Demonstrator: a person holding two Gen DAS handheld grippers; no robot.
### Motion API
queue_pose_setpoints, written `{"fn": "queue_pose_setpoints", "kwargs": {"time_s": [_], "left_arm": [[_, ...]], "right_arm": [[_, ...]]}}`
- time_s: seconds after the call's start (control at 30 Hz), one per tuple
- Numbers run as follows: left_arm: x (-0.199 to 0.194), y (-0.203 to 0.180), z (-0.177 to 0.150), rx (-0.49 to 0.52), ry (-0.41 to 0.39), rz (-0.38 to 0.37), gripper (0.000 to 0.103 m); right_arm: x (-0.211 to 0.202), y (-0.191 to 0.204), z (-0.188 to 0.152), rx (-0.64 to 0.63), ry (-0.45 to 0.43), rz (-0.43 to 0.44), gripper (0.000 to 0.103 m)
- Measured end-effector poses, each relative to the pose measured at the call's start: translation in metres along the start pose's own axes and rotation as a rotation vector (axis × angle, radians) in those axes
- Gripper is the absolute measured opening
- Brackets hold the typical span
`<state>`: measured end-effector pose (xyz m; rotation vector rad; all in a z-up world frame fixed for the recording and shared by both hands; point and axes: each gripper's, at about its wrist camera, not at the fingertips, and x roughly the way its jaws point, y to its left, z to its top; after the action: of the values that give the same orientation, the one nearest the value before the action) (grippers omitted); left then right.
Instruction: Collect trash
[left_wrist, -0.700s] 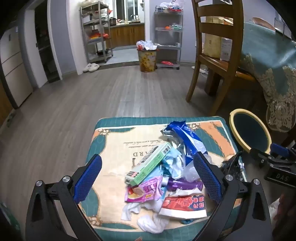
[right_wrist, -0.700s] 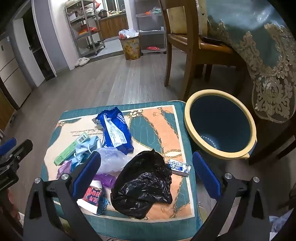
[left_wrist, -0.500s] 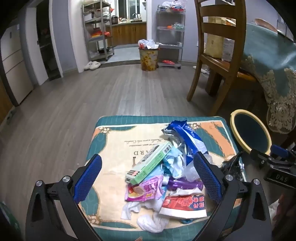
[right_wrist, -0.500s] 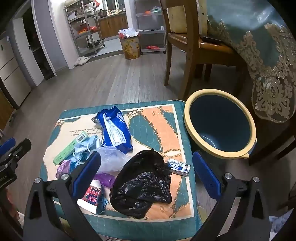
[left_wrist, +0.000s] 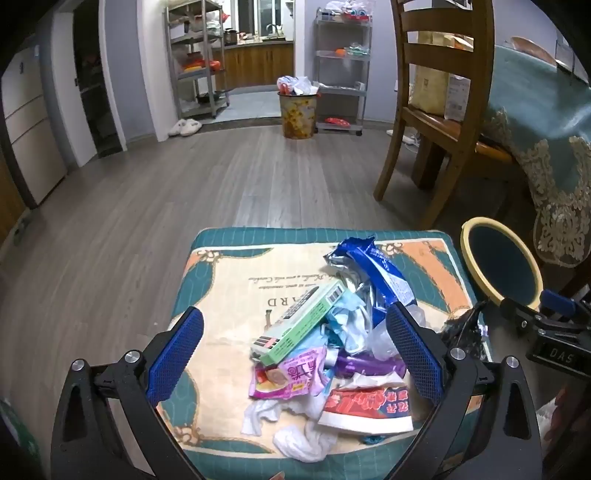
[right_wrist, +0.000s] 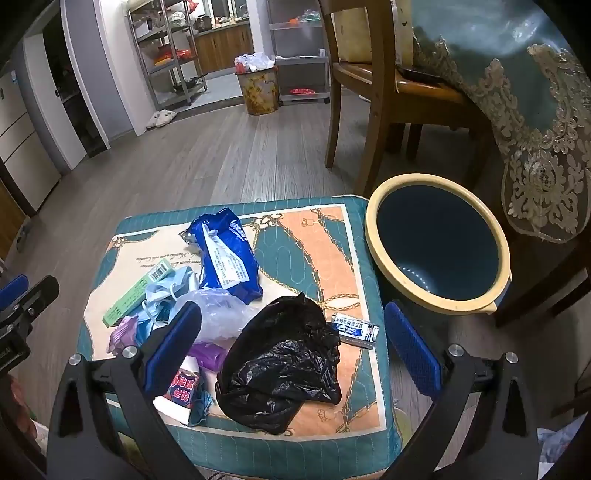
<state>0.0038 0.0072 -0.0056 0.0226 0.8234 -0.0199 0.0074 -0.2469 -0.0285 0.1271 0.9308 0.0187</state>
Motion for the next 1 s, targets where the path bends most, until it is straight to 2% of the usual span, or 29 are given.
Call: {"fn": "queue_pose_setpoints", "kwargs": {"time_s": [1.0], "left_arm": [[0.0009, 0.0007, -0.0025, -0.003, 0.004, 0.004, 0.098]], "right_arm": [[0.0009, -0.0012, 0.0007, 0.002, 0.002, -0.006, 0.097]]}}
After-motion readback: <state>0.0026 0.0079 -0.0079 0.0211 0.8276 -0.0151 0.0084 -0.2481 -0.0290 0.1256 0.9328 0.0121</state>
